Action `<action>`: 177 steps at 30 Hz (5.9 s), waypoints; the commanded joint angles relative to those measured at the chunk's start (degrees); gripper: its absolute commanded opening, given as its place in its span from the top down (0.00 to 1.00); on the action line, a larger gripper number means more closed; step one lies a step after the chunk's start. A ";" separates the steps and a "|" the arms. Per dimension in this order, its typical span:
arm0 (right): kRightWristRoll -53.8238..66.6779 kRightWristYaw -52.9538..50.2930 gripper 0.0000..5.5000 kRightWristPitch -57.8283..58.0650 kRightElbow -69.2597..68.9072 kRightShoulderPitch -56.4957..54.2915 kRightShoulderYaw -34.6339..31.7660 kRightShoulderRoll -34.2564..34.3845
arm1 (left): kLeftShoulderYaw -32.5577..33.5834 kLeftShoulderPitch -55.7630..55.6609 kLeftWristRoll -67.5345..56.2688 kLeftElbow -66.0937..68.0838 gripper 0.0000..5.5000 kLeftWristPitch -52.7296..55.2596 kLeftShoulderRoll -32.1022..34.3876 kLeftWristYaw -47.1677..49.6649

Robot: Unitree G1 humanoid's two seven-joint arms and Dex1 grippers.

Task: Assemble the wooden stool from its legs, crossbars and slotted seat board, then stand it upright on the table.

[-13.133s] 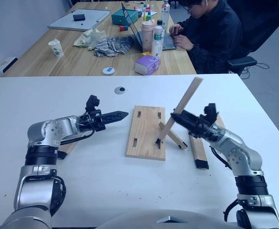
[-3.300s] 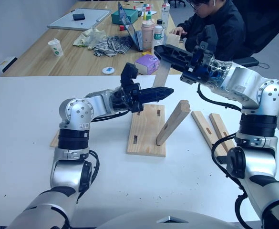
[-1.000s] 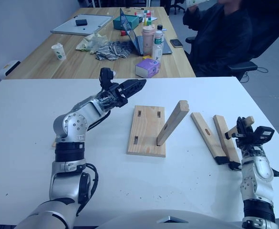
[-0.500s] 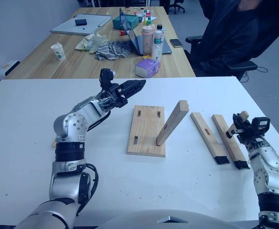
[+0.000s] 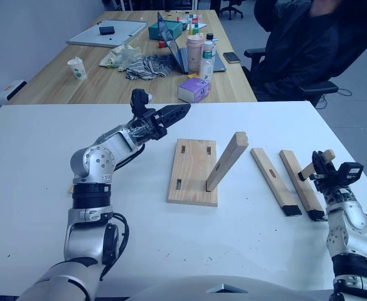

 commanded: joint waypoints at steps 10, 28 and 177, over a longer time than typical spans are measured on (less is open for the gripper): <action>-1.78 -2.16 0.76 19.11 4.04 14.62 6.23 1.80 | 2.77 0.36 -1.29 -1.96 0.45 2.19 0.44 3.35; -0.85 -13.52 0.27 55.14 -35.16 11.79 -0.72 -8.80 | 5.70 3.87 -4.01 -6.43 0.45 1.99 -1.58 8.30; -8.27 33.92 0.36 63.88 14.04 -54.63 14.32 -9.86 | -4.71 0.76 21.33 38.64 0.63 -31.49 9.43 -53.88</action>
